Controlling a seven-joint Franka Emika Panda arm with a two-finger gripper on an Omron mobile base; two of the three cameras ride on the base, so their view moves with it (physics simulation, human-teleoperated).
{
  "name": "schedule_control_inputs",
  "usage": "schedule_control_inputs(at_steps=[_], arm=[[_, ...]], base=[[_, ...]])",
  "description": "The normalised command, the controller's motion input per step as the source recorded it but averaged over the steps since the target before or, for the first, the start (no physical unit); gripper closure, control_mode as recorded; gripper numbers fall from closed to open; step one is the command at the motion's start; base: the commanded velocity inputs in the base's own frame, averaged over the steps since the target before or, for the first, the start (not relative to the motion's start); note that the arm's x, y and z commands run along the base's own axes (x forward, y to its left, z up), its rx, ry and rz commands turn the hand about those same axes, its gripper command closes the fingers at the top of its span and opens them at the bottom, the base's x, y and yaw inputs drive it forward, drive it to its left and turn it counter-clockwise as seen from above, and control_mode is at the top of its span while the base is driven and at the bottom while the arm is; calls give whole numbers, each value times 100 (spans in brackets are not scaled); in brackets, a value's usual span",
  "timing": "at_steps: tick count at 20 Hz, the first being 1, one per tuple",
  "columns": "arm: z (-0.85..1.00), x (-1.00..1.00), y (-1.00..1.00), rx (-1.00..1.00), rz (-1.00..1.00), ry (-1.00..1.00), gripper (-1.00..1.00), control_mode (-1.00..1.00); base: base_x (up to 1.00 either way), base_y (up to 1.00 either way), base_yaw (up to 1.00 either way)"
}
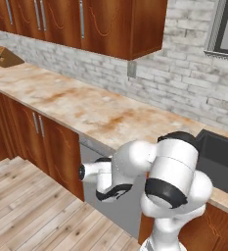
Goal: Open the dishwasher door and pull out the top rack.
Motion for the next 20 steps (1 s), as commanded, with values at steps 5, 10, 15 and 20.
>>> schedule_control_inputs(at_steps=[5, 10, 15, 20], arm=[[-46, 68, 47, -11, -10, -8, -100, -100], [-36, 42, 70, -14, -26, -3, -100, -100], [-31, 10, 65, -21, -29, -11, -100, -100], [-35, 8, 15, -41, -6, -24, -100, -100]], base=[[0, 0, 0], [0, 0, 0], [0, 0, 0], [0, 0, 0]])
